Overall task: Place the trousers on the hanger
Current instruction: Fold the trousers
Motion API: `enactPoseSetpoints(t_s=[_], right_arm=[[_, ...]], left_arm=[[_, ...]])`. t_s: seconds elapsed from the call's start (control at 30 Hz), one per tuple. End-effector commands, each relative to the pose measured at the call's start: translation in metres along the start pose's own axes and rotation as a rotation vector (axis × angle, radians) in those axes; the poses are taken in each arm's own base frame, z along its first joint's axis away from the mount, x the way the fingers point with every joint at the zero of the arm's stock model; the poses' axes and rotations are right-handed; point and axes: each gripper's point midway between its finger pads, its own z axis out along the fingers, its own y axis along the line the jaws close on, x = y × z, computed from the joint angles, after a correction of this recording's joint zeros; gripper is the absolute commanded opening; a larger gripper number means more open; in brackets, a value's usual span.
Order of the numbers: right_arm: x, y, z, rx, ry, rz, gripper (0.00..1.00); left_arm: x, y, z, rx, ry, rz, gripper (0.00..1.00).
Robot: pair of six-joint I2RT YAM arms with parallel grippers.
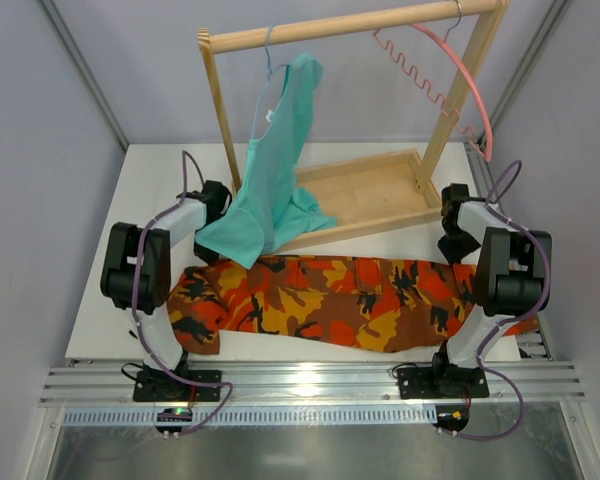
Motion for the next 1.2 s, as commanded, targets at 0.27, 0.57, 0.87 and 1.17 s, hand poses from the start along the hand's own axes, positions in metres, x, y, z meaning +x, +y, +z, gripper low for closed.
enactPoseSetpoints(t_s=[0.27,0.57,0.87,1.17], right_arm=[[-0.052,-0.026,0.000,0.051,-0.129,0.107,0.04],[-0.055,-0.006,-0.004,-0.056,-0.079,0.055,0.04],[-0.062,-0.014,-0.017,-0.047,-0.091,0.054,0.04],[-0.058,-0.017,-0.010,-0.033,-0.087,0.030,0.04]], left_arm=[[0.000,0.028,0.000,-0.149,0.010,-0.031,0.00],[-0.002,0.021,-0.003,-0.106,0.006,-0.061,0.00],[-0.007,0.012,-0.010,-0.054,-0.006,-0.081,0.16],[-0.014,0.016,-0.014,-0.071,-0.022,-0.062,0.15]])
